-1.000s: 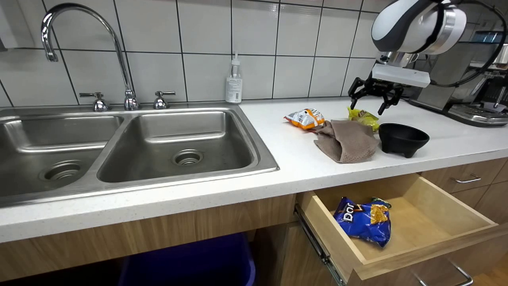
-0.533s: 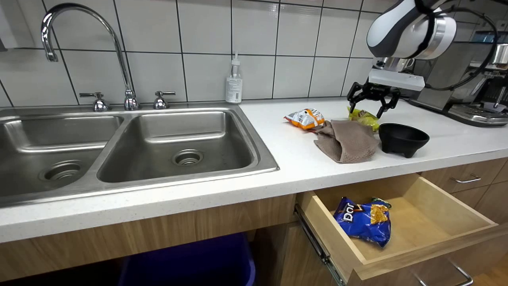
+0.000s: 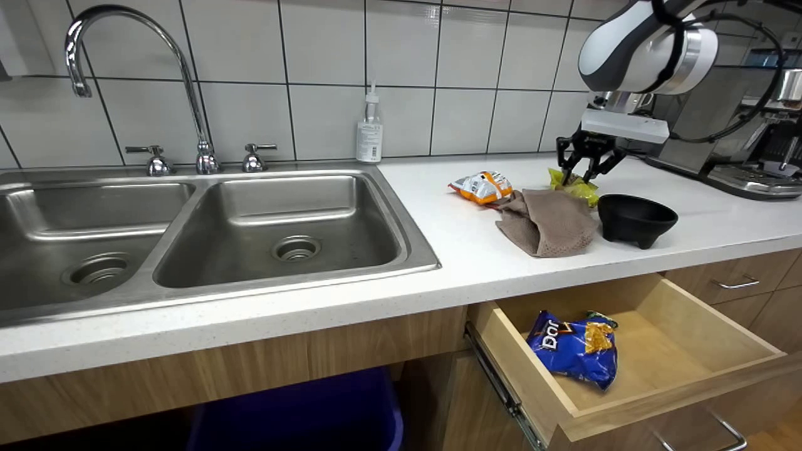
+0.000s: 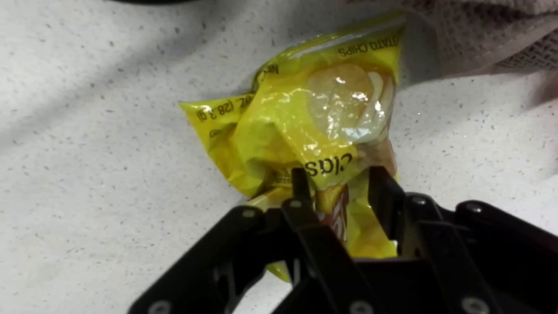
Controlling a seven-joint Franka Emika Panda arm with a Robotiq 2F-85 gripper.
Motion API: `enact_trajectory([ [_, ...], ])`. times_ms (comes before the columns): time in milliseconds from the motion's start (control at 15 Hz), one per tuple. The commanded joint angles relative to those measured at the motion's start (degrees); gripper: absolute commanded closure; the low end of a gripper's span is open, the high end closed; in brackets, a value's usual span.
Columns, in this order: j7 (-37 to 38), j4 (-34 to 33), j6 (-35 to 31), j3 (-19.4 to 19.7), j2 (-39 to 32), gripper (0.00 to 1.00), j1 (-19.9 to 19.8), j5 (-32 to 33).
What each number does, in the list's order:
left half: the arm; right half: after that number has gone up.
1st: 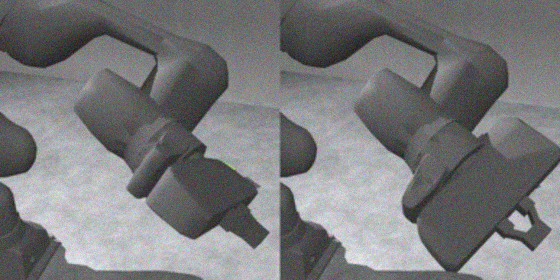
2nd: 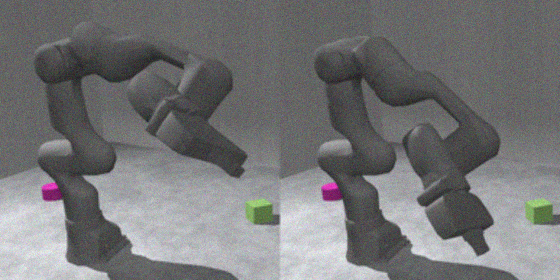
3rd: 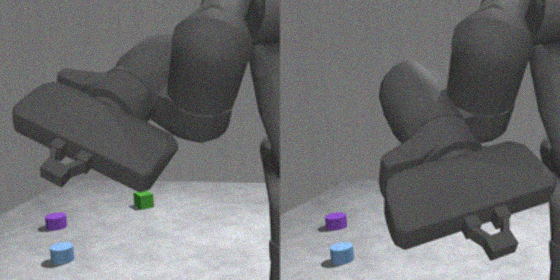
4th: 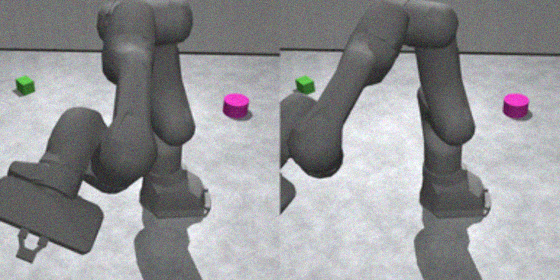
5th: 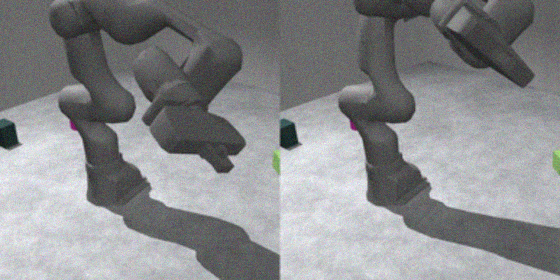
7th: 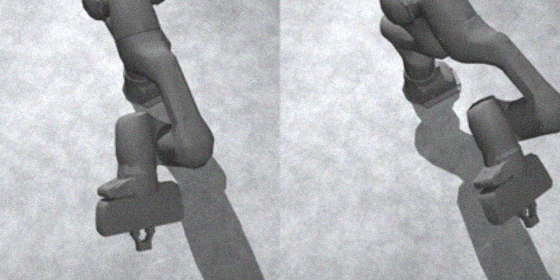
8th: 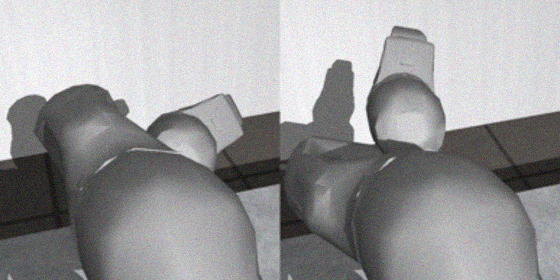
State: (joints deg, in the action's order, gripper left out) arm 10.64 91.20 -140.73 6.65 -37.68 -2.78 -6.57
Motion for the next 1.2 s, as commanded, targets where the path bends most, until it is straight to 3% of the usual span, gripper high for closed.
enact_trajectory([
  [0, 1.0, -2.0, 2.3, -0.3, -0.4, 0.88, -0.7, 0.4],
  [133, 1.0, -1.8, 2.2, -0.3, -0.2, 1.0, -0.9, 0.4],
  [733, 1.0, 0.2, 2.2, 0.2, 2.9, 1.0, -1.0, 0.9],
  [1133, 0.2, 4.5, 0.6, 0.7, 8.7, 1.0, -0.7, 1.8],
])
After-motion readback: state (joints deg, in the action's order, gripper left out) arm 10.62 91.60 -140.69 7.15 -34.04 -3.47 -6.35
